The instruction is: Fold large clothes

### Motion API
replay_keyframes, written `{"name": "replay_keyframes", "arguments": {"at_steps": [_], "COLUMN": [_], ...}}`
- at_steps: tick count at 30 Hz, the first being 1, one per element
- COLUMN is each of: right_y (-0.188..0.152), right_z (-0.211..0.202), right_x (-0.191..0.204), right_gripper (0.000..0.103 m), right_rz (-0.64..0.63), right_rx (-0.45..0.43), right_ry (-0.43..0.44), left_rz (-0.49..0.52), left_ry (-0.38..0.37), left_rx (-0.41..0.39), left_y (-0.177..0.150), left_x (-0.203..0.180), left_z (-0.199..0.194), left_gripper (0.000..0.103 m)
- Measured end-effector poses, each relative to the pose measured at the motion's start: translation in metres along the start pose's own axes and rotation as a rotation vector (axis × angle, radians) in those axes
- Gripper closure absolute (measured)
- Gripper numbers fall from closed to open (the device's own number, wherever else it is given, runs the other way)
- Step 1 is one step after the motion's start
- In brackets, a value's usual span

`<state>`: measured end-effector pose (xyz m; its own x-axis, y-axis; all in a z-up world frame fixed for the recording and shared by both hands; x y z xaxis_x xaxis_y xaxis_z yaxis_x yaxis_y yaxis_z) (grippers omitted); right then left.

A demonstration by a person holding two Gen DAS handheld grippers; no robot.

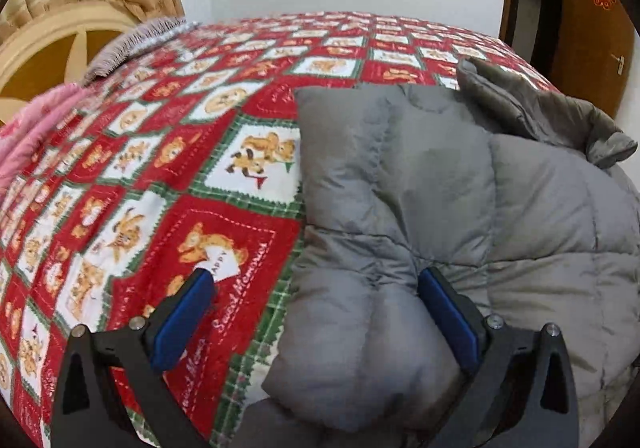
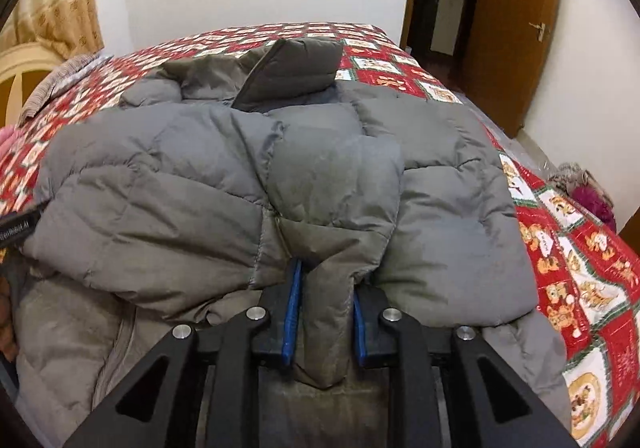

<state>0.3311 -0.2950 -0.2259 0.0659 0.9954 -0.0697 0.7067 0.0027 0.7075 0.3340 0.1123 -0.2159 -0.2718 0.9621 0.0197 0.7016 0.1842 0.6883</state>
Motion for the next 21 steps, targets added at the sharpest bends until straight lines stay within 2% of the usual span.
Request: {"name": "replay_keyframes", "arguments": {"at_steps": [1, 2, 4, 6, 7, 9, 12, 14, 18, 21], "right_y": [0.0, 0.0, -0.001, 0.002, 0.001, -0.008, -0.037, -0.066, -0.12, -0.158], "right_z": [-0.001, -0.006, -0.025, -0.074, -0.101, -0.153, -0.234, -0.287, -0.362, -0.389], "right_x": [-0.002, -0.005, -0.012, -0.026, -0.035, -0.053, -0.078, -0.097, -0.123, -0.126], "right_gripper": [0.069, 0.067, 0.064, 0.061, 0.051, 0.043, 0.042, 0.042, 0.041, 0.041], "right_rz": [0.012, 0.03, 0.074, 0.137, 0.151, 0.178, 0.192, 0.178, 0.163, 0.121], "right_rx": [0.004, 0.026, 0.056, -0.004, -0.024, -0.064, -0.113, -0.136, -0.129, -0.094], "right_ry": [0.004, 0.027, 0.066, 0.139, 0.161, 0.207, 0.263, 0.253, 0.259, 0.259], "left_rz": [-0.016, -0.023, -0.024, 0.011, 0.028, 0.062, 0.106, 0.116, 0.15, 0.127], "left_ry": [-0.015, -0.042, -0.125, -0.198, -0.229, -0.294, -0.322, -0.34, -0.37, -0.435], "left_rx": [0.01, 0.015, -0.033, -0.093, -0.116, -0.151, -0.18, -0.166, -0.071, -0.015], "left_y": [0.0, 0.0, 0.001, -0.003, -0.009, -0.028, -0.068, -0.099, -0.158, -0.184], "left_x": [0.004, 0.008, 0.015, 0.028, 0.037, 0.057, 0.09, 0.109, 0.125, 0.116], "left_z": [-0.004, -0.015, -0.049, -0.095, -0.119, -0.166, -0.221, -0.246, -0.268, -0.269], "left_gripper": [0.0, 0.002, 0.003, 0.002, 0.002, 0.0, 0.0, 0.0, 0.0, 0.0]}}
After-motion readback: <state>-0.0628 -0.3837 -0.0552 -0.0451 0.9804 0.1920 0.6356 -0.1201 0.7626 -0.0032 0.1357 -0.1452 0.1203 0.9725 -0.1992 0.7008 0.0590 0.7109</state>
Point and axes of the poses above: each gripper's, at about its wrist camera, not at the fingertips, and z roughly the way its jaws point, x to its left, y to its top, the point moved 10 cm from there along z, roughly the way its jaws point, and after that the axes turned 4 degrees about -x, right-handed, at the moved point
